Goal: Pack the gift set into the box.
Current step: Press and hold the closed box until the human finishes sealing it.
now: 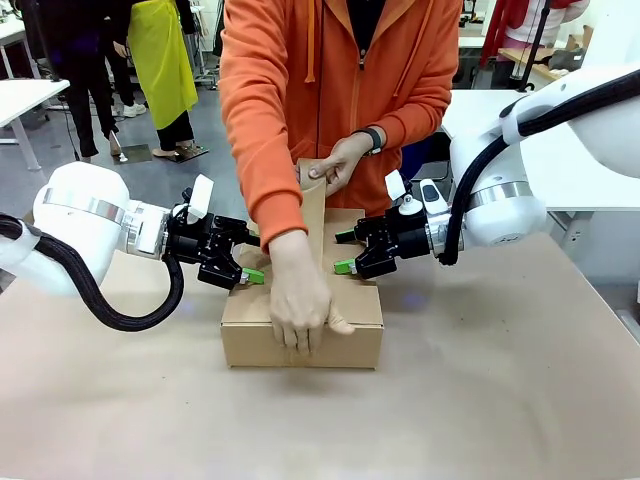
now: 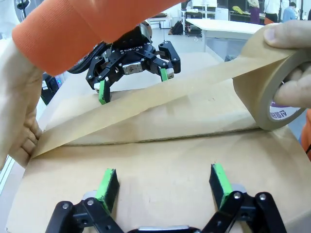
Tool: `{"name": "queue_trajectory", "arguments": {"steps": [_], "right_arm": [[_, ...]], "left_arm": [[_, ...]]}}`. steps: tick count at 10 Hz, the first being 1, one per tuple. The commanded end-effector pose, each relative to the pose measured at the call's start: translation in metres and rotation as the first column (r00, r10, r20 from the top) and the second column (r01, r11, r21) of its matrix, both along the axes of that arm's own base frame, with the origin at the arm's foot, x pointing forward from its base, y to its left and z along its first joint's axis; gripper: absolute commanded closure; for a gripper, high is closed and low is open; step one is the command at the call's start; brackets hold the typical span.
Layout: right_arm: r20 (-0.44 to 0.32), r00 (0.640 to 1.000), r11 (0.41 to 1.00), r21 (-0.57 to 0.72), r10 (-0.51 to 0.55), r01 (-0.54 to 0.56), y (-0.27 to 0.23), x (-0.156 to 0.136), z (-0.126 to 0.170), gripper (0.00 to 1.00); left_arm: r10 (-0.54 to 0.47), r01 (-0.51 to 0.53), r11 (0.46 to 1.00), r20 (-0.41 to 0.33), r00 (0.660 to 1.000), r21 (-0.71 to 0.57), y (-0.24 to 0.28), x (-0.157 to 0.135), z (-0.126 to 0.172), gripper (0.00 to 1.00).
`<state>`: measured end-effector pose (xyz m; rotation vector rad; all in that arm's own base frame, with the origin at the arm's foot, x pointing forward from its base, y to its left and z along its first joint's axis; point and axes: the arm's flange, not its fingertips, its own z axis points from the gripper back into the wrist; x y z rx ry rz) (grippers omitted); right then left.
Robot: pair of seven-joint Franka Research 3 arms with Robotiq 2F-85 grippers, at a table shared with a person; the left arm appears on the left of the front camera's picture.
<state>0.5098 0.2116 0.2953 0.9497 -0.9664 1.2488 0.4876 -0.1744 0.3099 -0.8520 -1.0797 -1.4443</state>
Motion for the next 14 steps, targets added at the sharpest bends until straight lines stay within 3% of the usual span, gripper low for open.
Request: {"name": "queue_trajectory", "arguments": {"steps": [1, 14], "right_arm": [[0.006, 1.000, 1.000, 0.000, 0.003, -0.003, 0.0001, -0.0017, -0.0026, 0.00], [0.006, 1.000, 1.000, 0.000, 0.003, -0.003, 0.0001, -0.0017, -0.0026, 0.00]], "left_arm": [[-0.004, 0.004, 1.000, 0.013, 1.000, 0.001, 0.0002, -0.0005, -0.0018, 0.00], [-0.004, 0.004, 1.000, 0.013, 1.000, 0.001, 0.0002, -0.0005, -0.0018, 0.00]]}}
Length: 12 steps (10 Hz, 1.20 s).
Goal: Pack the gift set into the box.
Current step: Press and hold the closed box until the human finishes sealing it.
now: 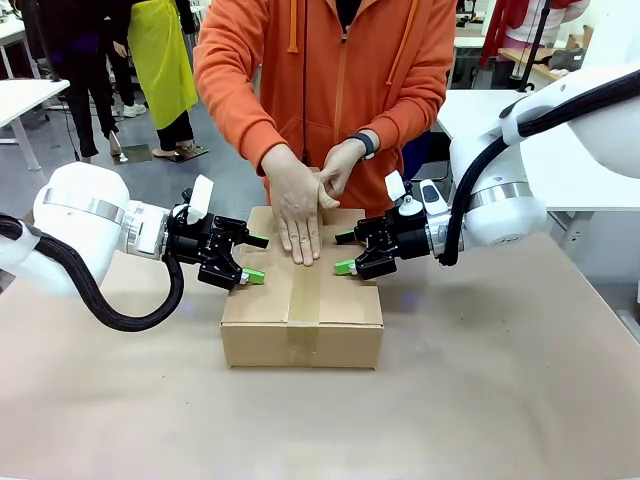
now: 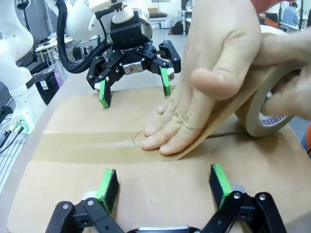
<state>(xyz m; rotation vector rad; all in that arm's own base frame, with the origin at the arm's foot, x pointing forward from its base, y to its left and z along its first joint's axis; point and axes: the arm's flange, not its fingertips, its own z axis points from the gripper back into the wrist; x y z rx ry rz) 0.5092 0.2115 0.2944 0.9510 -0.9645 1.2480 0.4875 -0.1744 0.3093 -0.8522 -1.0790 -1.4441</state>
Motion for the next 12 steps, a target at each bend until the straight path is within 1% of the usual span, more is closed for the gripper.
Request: {"name": "queue_trajectory", "arguments": {"steps": [1, 12], "right_arm": [[0.008, 1.000, 1.000, 0.000, 0.002, -0.002, 0.0001, -0.0012, -0.0017, 0.00], [0.008, 1.000, 1.000, 0.000, 0.002, -0.002, 0.0001, -0.0012, -0.0017, 0.00]], "left_arm": [[-0.004, 0.004, 1.000, 0.014, 1.000, 0.001, 0.0002, -0.0004, -0.0013, 0.00], [-0.004, 0.004, 1.000, 0.014, 1.000, 0.001, 0.0002, -0.0004, -0.0013, 0.00]]}}
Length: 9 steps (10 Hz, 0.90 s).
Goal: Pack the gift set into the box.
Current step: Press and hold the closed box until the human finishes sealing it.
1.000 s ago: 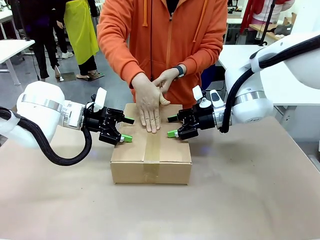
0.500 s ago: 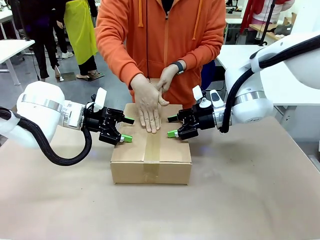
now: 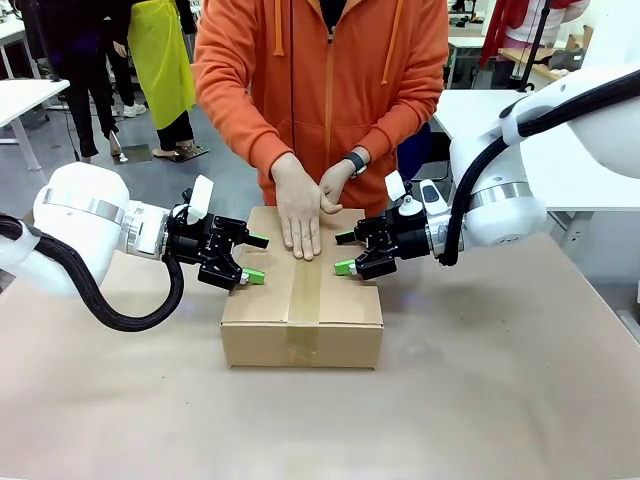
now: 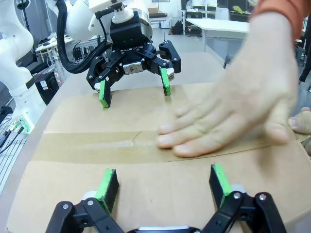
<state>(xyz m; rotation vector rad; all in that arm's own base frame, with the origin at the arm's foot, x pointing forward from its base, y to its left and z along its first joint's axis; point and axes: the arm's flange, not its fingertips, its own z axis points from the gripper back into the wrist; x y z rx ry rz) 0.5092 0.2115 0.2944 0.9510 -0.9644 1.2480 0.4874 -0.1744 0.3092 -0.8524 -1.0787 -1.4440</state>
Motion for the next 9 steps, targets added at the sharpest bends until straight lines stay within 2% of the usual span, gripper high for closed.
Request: {"name": "queue_trajectory", "arguments": {"steps": [1, 9], "right_arm": [[0.008, 1.000, 1.000, 0.000, 0.002, -0.002, 0.0001, -0.0012, -0.0016, 0.00], [0.008, 1.000, 1.000, 0.000, 0.002, -0.002, 0.0001, -0.0012, -0.0016, 0.00]], "left_arm": [[-0.004, 0.004, 1.000, 0.014, 1.000, 0.001, 0.0002, -0.0004, -0.0011, 0.00], [-0.004, 0.004, 1.000, 0.014, 1.000, 0.001, 0.0002, -0.0004, -0.0011, 0.00]]}}
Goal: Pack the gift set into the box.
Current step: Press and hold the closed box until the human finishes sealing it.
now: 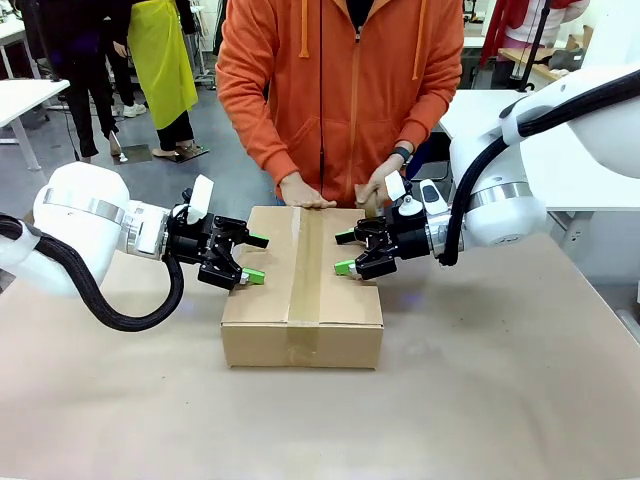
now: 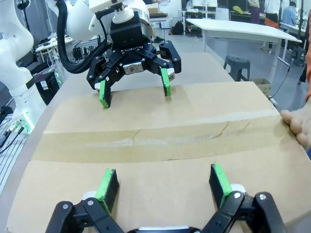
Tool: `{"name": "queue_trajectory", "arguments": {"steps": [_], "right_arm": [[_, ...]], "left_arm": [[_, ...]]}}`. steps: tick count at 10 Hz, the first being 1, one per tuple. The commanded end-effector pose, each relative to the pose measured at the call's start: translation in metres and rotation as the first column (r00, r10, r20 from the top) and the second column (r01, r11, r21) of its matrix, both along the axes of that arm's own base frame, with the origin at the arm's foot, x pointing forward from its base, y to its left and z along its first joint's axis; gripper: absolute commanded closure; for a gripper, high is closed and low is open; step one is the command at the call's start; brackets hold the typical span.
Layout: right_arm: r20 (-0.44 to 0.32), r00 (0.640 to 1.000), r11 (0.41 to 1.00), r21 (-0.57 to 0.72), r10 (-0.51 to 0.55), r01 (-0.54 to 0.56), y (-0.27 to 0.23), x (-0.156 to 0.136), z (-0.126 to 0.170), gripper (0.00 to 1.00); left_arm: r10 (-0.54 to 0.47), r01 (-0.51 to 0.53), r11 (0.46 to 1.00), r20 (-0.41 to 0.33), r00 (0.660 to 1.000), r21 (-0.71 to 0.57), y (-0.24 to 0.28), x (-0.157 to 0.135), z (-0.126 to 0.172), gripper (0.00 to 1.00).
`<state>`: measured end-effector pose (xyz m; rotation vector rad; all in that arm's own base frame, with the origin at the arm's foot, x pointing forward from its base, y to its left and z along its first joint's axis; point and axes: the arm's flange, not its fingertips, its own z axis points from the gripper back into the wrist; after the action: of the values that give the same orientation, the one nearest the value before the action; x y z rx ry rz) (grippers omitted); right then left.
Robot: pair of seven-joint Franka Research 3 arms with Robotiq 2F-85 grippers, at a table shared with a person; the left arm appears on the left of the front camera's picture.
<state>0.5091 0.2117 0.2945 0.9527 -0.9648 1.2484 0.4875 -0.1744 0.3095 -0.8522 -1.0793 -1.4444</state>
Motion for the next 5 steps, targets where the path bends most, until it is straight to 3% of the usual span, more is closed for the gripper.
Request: {"name": "queue_trajectory", "arguments": {"steps": [1, 4, 5], "right_arm": [[0.009, 1.000, 1.000, -0.001, 0.001, -0.001, 0.000, -0.001, -0.002, 0.00], [0.000, 1.000, 1.000, 0.001, 0.001, -0.001, 0.000, 0.000, 0.000, 0.00], [0.130, 0.990, 0.997, 0.061, -0.055, 0.047, -0.031, -0.032, 0.056, 0.00]], "left_arm": [[-0.004, 0.004, 1.000, 0.014, 1.000, 0.001, 0.000, 0.000, -0.001, 0.00], [0.000, 0.000, 1.000, 0.000, 1.000, 0.000, 0.000, 0.000, 0.000, 0.00], [-0.004, 0.010, 0.996, 0.066, 0.998, -0.094, 0.031, -0.030, 0.045, 0.00]]}}
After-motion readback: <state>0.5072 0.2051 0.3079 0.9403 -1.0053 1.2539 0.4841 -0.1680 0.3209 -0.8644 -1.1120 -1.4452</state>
